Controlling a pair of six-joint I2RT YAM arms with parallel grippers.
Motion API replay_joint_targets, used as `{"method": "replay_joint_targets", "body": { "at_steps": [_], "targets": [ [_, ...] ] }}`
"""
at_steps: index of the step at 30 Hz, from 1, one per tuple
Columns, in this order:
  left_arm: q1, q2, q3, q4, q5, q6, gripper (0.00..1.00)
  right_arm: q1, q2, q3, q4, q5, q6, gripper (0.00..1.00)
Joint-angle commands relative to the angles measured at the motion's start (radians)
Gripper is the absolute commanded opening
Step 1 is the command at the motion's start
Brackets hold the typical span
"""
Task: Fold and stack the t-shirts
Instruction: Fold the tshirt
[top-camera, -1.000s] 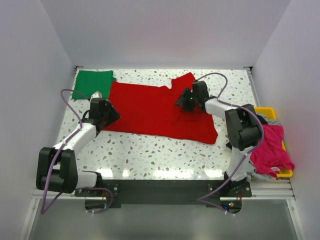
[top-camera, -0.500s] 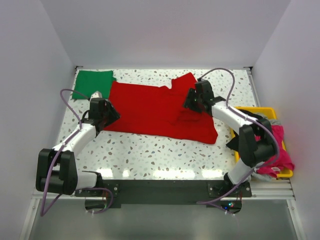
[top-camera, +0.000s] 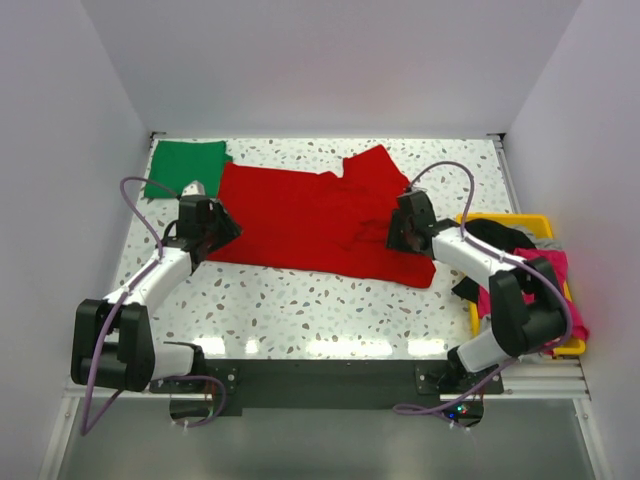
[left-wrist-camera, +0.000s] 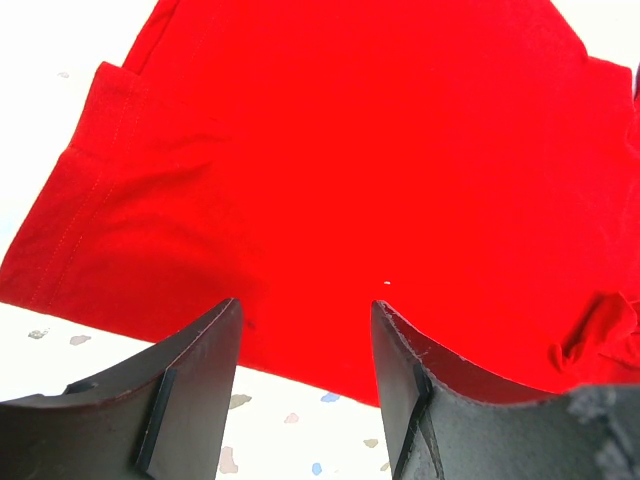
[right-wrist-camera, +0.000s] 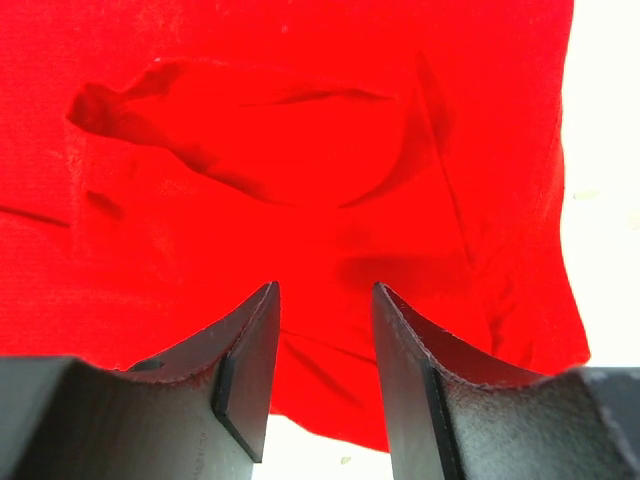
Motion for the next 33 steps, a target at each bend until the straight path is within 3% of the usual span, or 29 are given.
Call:
{"method": "replay_joint_targets", "body": {
  "at_steps": [1,18,33],
  "targets": [
    [-0.004,-0.02,0.004,0.041,0.017,0.005,0.59,0.01,0.051,0.027,0.059,0.057,-0.033,0.45],
    [-0.004,-0.009,0.007,0.049,0.017,0.01,0.59,0.03,0.181,0.146,0.062,0.088,-0.038,0.43],
    [-0.002,0.001,0.016,0.038,0.017,0.016,0.59,0.041,0.348,0.367,0.07,0.03,-0.055,0.44]
  ]
}}
